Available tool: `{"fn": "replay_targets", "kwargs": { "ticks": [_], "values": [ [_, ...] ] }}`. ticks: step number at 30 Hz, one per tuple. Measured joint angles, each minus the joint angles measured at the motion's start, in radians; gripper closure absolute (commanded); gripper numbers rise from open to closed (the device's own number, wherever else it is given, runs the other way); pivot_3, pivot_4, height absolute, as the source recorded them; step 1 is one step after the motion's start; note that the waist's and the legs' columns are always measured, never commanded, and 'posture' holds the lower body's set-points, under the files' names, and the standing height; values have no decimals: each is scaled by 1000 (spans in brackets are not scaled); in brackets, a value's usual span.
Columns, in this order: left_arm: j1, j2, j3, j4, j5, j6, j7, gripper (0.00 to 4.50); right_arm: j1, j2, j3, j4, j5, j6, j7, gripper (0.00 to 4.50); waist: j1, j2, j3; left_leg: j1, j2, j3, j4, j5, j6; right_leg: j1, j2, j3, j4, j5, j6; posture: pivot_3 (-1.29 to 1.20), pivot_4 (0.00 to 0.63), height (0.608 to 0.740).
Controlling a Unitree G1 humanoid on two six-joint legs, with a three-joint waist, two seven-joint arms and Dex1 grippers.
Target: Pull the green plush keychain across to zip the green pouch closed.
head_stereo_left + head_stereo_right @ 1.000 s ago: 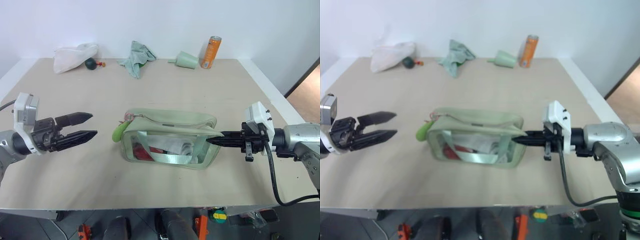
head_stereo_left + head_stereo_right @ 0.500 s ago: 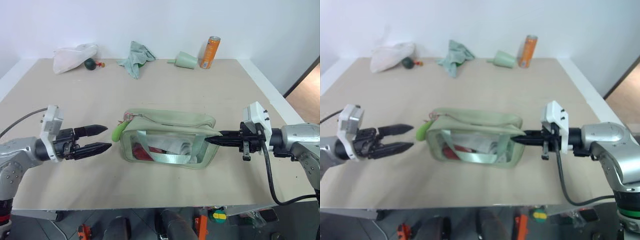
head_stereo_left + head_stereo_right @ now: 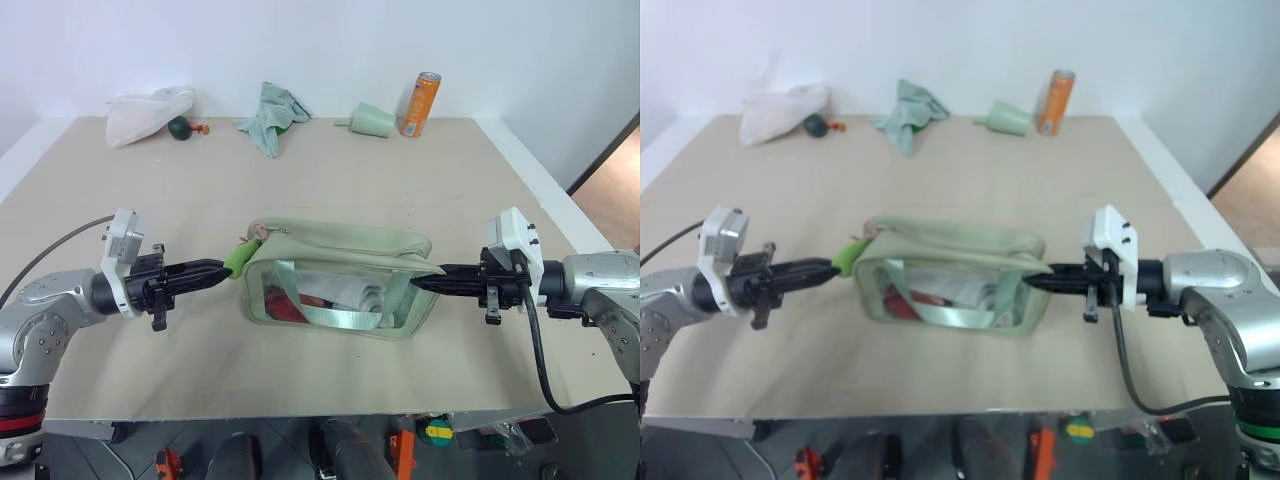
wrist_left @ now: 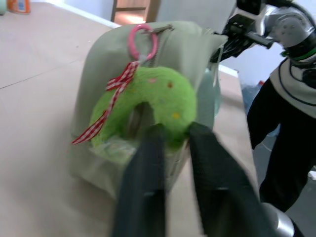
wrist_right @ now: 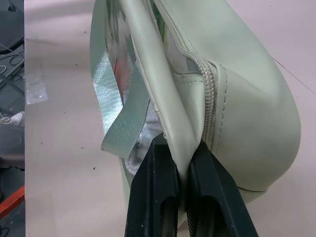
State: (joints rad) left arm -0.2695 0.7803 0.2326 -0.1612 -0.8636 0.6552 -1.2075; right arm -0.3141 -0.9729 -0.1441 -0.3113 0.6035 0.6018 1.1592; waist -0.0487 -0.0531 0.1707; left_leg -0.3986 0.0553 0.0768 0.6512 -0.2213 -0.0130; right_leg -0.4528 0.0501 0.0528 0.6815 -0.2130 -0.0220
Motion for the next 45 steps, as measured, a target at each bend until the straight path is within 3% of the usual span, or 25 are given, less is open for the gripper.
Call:
{"fn": "replay_targets", "kwargs": {
  "ticks": [9,17,29,42,45],
  "values": [
    [-21,-16,8,-14,-18,5,33,4448,0,0,2,6,-7,-18,-1,4500,1,0,0,0,0,0,0,0,0,0,0,0,0,0,0,0,150,740],
    [-213,-40,52,-37,-113,31,132,4448,-11,4,15,28,-12,-37,7,4500,0,0,0,0,-3,0,1,0,0,1,0,2,0,1,2,0,150,740],
    [-321,-36,-144,-98,-54,65,54,4448,-13,11,19,40,-22,-47,12,4500,0,0,0,1,-3,-1,1,0,0,2,2,3,0,1,2,0,150,740],
    [-390,-83,-178,-23,-21,75,43,102,23,12,0,15,-16,-46,-12,4500,0,0,0,2,-4,-1,1,0,0,3,3,4,0,1,2,0,150,740],
    [-392,-93,-171,-23,-49,91,47,46,23,12,0,13,-16,-46,-13,4500,0,0,0,2,-4,-1,1,0,0,3,3,5,0,1,2,0,150,740]
  ]
}}
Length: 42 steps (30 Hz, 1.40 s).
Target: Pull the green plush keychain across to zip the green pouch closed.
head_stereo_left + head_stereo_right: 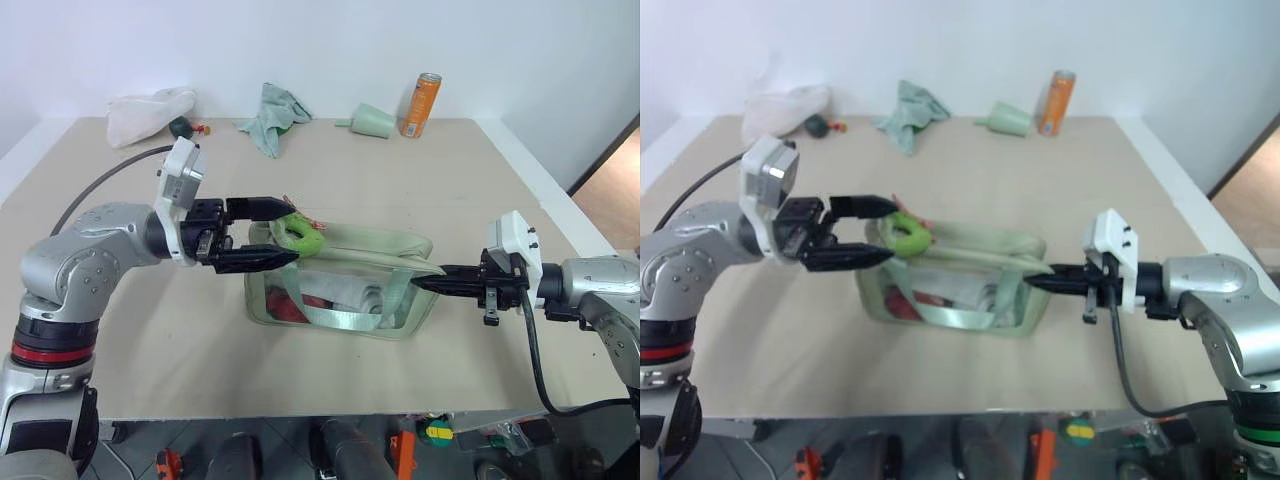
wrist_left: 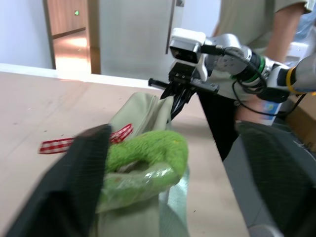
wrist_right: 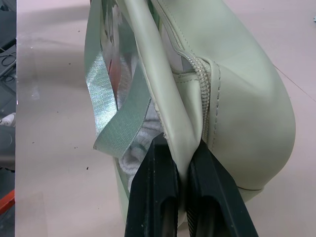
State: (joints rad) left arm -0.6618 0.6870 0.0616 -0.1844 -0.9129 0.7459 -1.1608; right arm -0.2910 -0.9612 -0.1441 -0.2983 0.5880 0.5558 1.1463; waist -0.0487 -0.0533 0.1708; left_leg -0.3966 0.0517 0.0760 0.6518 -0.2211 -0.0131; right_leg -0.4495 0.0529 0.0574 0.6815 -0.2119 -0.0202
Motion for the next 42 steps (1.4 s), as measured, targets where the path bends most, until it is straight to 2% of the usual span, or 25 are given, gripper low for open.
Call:
{"fn": "replay_targets", "kwargs": {
  "ticks": [3,4,8,10,18,23,33,34,35,42],
  "values": [
    [0,-1,70,0,-35,-5,5,46,0,0,0,-2,0,0,0,4500,0,0,0,0,1,0,0,0,0,0,1,0,0,0,0,0,150,740],
    [0,10,141,12,-80,-3,11,46,0,1,0,-3,0,1,0,4500,-1,0,0,0,1,0,-1,0,0,0,1,0,0,0,0,0,150,740],
    [6,75,268,68,-116,-3,18,46,0,3,1,-3,0,1,-2,4500,0,0,0,1,1,0,-1,0,0,0,1,-1,0,0,0,0,150,740],
    [64,124,295,89,-93,-9,2,46,-2,5,2,-3,-1,1,-2,4500,0,0,0,3,1,0,-1,0,0,2,1,0,0,-1,-1,0,150,740],
    [324,155,217,36,30,-71,-95,46,-20,8,11,1,-7,1,-3,4500,0,0,0,5,2,1,-1,0,0,4,-3,-1,0,-4,-7,0,150,740],
    [348,115,173,-13,42,-85,-86,46,-21,9,13,1,-7,3,-3,4500,0,0,0,5,2,1,-1,0,0,4,-3,-1,0,-4,-7,0,150,740],
    [358,53,98,10,88,-85,-46,46,-10,9,9,-15,-1,14,-15,4500,0,0,0,6,1,0,-3,0,0,4,-1,-1,-1,-4,-7,0,150,740],
    [352,43,93,17,89,-85,-45,556,-5,9,5,-16,1,15,-16,4500,0,0,0,6,2,0,-3,0,0,4,-1,-1,-1,-4,-7,0,150,740],
    [347,37,91,24,91,-85,-45,797,-1,9,3,-16,3,15,-17,4500,0,0,0,5,1,0,-3,0,0,4,-1,-1,-1,-4,-7,0,150,740],
    [315,2,75,48,103,-85,-41,3237,2,9,0,-21,8,23,-22,4500,0,0,0,6,1,0,-3,0,0,4,-1,-1,-1,-4,-6,0,150,740]
  ]
}}
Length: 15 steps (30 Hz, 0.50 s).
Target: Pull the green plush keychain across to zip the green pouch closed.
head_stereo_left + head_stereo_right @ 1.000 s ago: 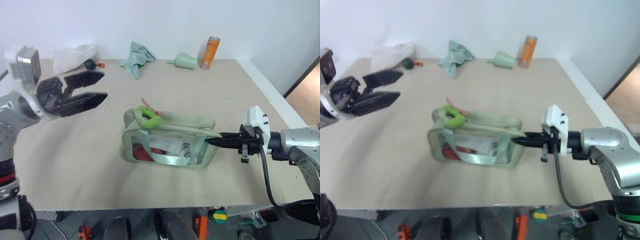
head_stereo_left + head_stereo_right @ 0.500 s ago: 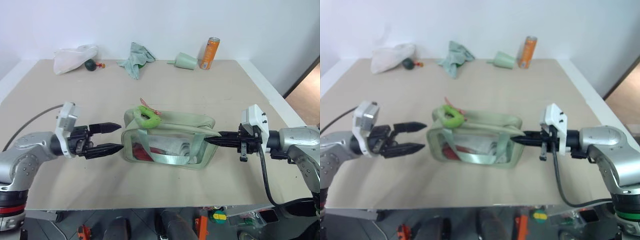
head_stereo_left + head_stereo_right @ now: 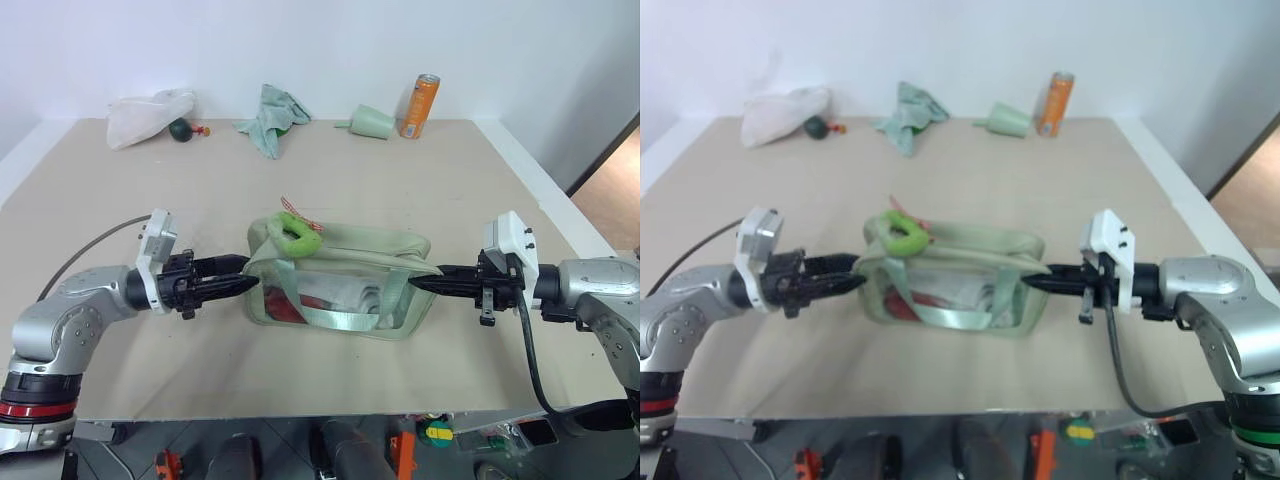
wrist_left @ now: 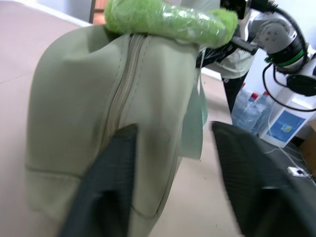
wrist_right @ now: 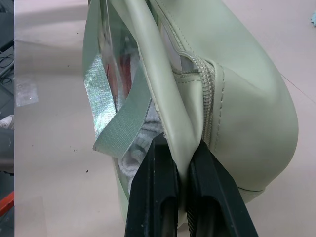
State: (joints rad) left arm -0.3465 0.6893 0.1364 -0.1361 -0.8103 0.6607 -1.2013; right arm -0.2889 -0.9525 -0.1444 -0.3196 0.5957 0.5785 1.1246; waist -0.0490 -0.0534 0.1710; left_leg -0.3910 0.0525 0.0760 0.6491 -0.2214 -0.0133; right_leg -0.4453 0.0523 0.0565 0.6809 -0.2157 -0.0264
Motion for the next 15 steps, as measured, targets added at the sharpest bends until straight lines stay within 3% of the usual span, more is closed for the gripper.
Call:
{"fn": "replay_targets", "kwargs": {
  "ticks": [4,12,15],
  "values": [
    [0,-1,-3,-1,7,-2,3,4445,0,0,0,0,1,1,0,4500,0,0,0,0,0,0,-1,0,0,0,0,0,0,0,0,0,150,740],
    [4,-1,-7,-28,49,-36,21,4445,3,0,-6,0,3,3,3,4500,0,0,0,0,0,0,-2,0,0,0,-1,0,0,1,2,0,150,740],
    [7,-1,-8,-37,56,-46,21,4500,6,5,-12,0,14,7,0,3490,0,0,0,0,-1,0,-3,0,0,0,-2,0,-1,1,2,0,150,740]
  ]
}}
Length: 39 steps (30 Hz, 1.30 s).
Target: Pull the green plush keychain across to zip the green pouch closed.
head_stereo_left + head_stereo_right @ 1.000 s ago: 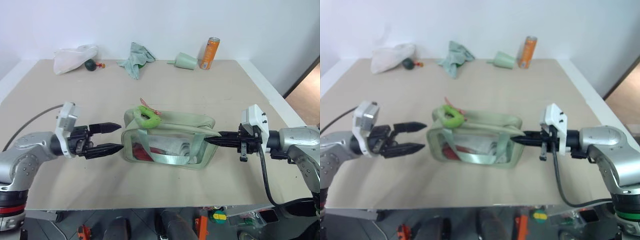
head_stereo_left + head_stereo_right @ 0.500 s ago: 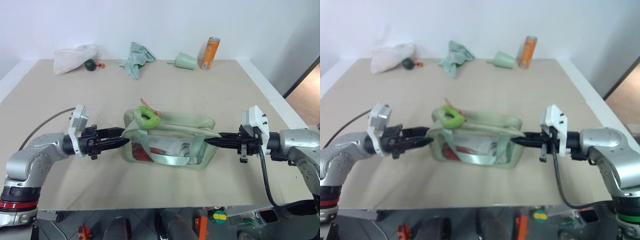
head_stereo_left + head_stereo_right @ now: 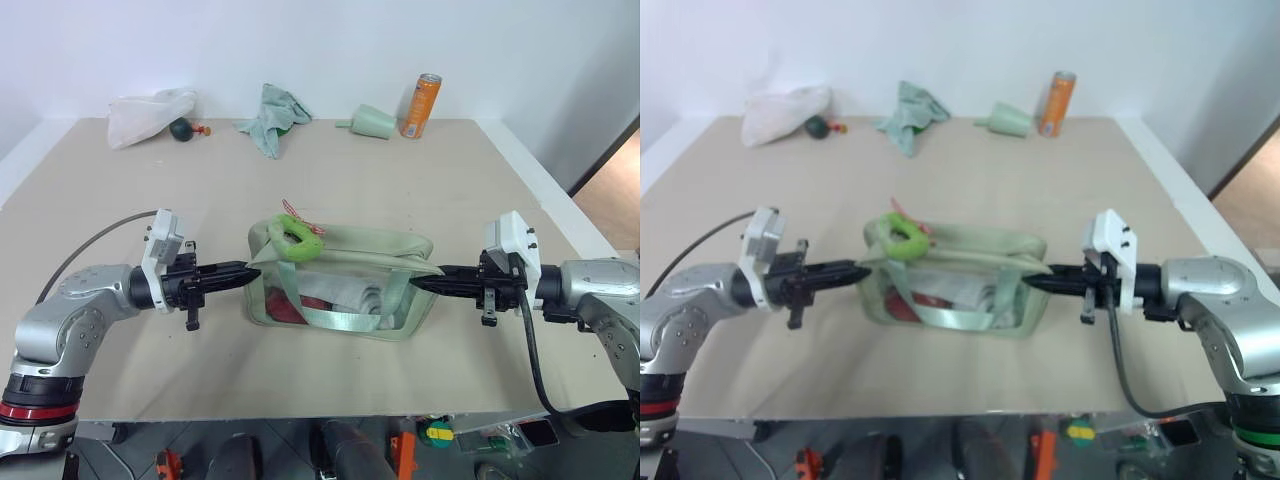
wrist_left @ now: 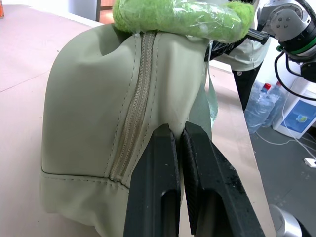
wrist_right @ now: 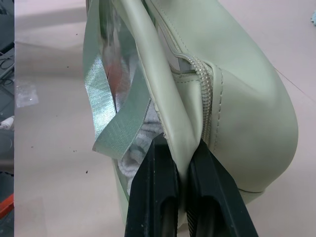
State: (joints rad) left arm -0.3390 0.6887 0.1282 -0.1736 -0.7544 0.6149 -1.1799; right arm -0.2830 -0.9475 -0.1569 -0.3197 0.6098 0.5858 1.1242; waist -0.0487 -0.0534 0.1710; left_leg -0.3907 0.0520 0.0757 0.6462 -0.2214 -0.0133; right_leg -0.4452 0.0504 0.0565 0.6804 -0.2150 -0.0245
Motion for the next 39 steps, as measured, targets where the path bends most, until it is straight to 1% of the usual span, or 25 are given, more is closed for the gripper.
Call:
{"fn": "replay_targets", "kwargs": {
  "ticks": [1,5,7,8,9,12,14,18,20,22,27,29,34,39],
  "values": [
    [0,0,-3,-3,0,-2,0,4500,0,7,0,0,7,1,-4,3106,0,0,0,0,0,0,0,0,0,0,0,0,0,0,0,0,150,740],
    [0,0,-7,-8,1,-5,0,4500,2,19,-13,0,29,13,-26,1803,1,0,0,-1,-2,0,-1,0,0,0,-3,0,0,-1,2,0,150,740],
    [0,0,-9,-11,0,-5,-1,4500,15,20,-41,-1,49,23,-38,1037,2,0,0,-1,-4,0,-1,0,0,1,-4,0,0,-2,3,0,150,740],
    [0,0,-10,-12,0,-5,-1,4500,23,20,-57,-3,59,28,-41,780,2,0,0,-1,-4,0,-1,0,0,1,-5,1,-1,-2,3,0,150,740],
    [0,0,-11,-13,0,-5,-2,4500,36,20,-79,-8,73,33,-44,406,2,0,0,-1,-5,0,-2,0,0,1,-5,1,-1,-2,4,0,150,740],
    [0,0,-11,-13,0,-5,-4,4500,43,20,-173,-15,140,65,-61,406,2,0,0,-1,-6,0,-2,0,0,1,-6,3,-2,-3,5,0,150,740],
    [0,0,-14,-14,0,-5,-6,4500,30,20,-233,-26,212,92,-81,406,2,0,0,-1,-6,0,-3,0,0,2,-6,3,-3,-2,5,0,150,740],
    [-1,0,-17,-14,1,-6,-7,4500,-75,53,-261,-68,352,136,-136,406,-1,0,0,1,-5,-1,-5,0,0,3,-4,3,-3,-2,5,0,150,740],
    [-3,0,-19,-13,4,-7,-8,4500,-129,72,-218,-103,370,137,-163,406,1,0,0,1,-5,-3,-5,0,0,3,-3,2,-3,-3,5,0,150,740],
    [-7,-1,-23,-12,6,-7,-7,4500,-175,80,-144,-128,345,135,-185,406,1,0,0,1,-5,-3,-6,0,0,3,-3,1,-3,-3,4,0,150,740],
    [-9,-2,-26,-13,5,-7,-7,4500,-304,70,108,-150,121,49,-163,406,1,0,0,0,-5,-2,-7,0,0,2,-5,2,-5,-4,5,0,150,740],
    [-10,-2,-29,-14,4,-7,-7,4500,-356,72,181,-151,53,9,-136,406,1,0,0,-1,-5,-2,-7,-1,0,2,-5,1,-6,-4,5,0,150,740],
    [-11,-2,-33,-15,3,-7,-7,4500,-452,98,294,-121,-72,-87,-64,406,2,0,0,-2,-5,-3,-8,-2,1,2,-5,1,-10,-4,5,0,150,740],
    [-13,-2,-34,-15,4,-7,-7,4500,-485,144,352,-56,-137,-136,-17,406,3,0,0,-2,-5,-2,-8,-2,1,2,-5,1,-10,-4,5,0,150,740]
  ]
}}
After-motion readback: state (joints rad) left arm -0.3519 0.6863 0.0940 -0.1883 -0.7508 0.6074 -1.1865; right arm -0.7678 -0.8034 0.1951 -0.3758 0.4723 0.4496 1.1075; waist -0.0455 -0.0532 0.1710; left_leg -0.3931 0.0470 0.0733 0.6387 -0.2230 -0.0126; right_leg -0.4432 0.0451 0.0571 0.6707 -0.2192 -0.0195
